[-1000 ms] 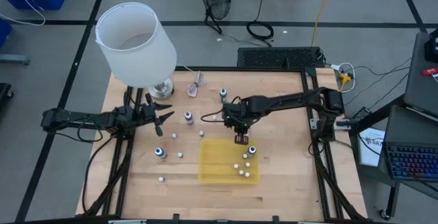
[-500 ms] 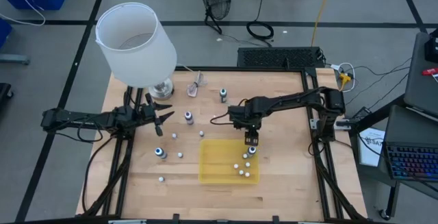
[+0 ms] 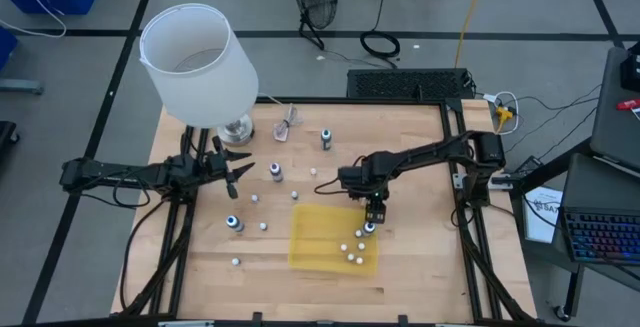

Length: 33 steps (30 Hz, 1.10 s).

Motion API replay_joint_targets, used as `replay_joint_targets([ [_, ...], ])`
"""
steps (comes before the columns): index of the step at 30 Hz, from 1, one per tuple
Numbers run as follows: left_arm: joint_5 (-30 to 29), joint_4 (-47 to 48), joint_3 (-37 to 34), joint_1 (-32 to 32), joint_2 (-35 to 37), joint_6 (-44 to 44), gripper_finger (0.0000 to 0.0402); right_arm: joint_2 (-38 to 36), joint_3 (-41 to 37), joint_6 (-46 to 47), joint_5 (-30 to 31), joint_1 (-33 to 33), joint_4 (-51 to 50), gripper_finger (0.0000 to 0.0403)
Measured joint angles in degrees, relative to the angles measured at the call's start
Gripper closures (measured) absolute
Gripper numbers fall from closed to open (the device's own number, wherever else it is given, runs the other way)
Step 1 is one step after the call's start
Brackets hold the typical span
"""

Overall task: Pick & Place food coloring
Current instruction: Put the small orange food coloring bottle into the yellow container

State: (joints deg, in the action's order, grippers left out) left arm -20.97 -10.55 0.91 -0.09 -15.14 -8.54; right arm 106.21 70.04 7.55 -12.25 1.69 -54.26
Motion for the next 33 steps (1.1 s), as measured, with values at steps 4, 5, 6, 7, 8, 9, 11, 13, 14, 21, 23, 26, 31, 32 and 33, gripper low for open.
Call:
replay_joint_targets([
  [4,0.0,0.0,0.0,0.0,-0.01,-0.02,0.027,0.0,0.0,0.35,0.06,-0.71,1.2,0.0208],
  [5,0.01,0.0,0.0,0.0,-0.01,0.0,0.027,0.0,0.0,0.34,0.06,-0.78,1.71,0.021],
  [6,0.0,0.0,0.0,-0.01,-0.02,0.0,0.027,0.0,0.0,0.35,0.06,-0.81,2.33,0.0211],
  [7,0.0,0.0,0.0,0.01,-0.02,0.0,0.027,0.0,0.0,0.34,0.06,-0.85,2.86,0.0212],
  [8,0.0,0.0,0.0,-0.01,-0.02,-0.02,0.027,0.0,0.0,0.27,0.04,-0.85,3.72,0.0213],
  [9,0.0,0.0,0.0,0.0,-0.01,-0.01,0.027,0.0,0.0,0.03,0.02,-0.85,4.66,0.0213],
  [11,0.0,0.0,0.0,-0.01,-0.02,-0.02,0.027,0.0,0.0,-0.73,0.0,-0.85,6.68,0.0213],
  [13,0.01,0.0,0.0,-0.01,-0.02,-0.01,0.027,0.0,0.0,-0.82,0.0,-0.85,8.26,0.0211],
  [14,0.0,0.0,0.0,0.0,-0.02,0.0,0.027,0.0,0.0,-0.9,0.01,-0.85,8.94,0.021],
  [21,0.02,0.0,0.0,0.0,-0.01,-0.01,0.027,0.0,0.0,-1.67,0.49,-0.61,14.09,0.0212],
  [23,0.0,0.0,0.0,-0.01,-0.02,-0.01,0.027,0.0,0.0,-2.2,1.85,-0.57,15.97,0.0213],
  [26,0.0,0.0,0.0,-0.01,-0.02,-0.02,0.027,0.0,0.0,-2.69,3.25,-0.52,17.23,0.0215],
  [31,0.02,0.0,0.0,-0.01,0.0,-0.01,0.027,0.0,0.0,-2.69,3.11,-0.52,16.6,0.0212],
  [32,0.0,0.0,0.0,-0.01,-0.02,-0.02,0.027,0.0,0.0,-2.69,3.08,-0.52,16.09,0.0212],
  [33,0.01,0.0,0.0,0.0,-0.02,-0.01,0.027,0.0,0.0,-2.69,3.08,-0.52,15.49,0.0212],
])
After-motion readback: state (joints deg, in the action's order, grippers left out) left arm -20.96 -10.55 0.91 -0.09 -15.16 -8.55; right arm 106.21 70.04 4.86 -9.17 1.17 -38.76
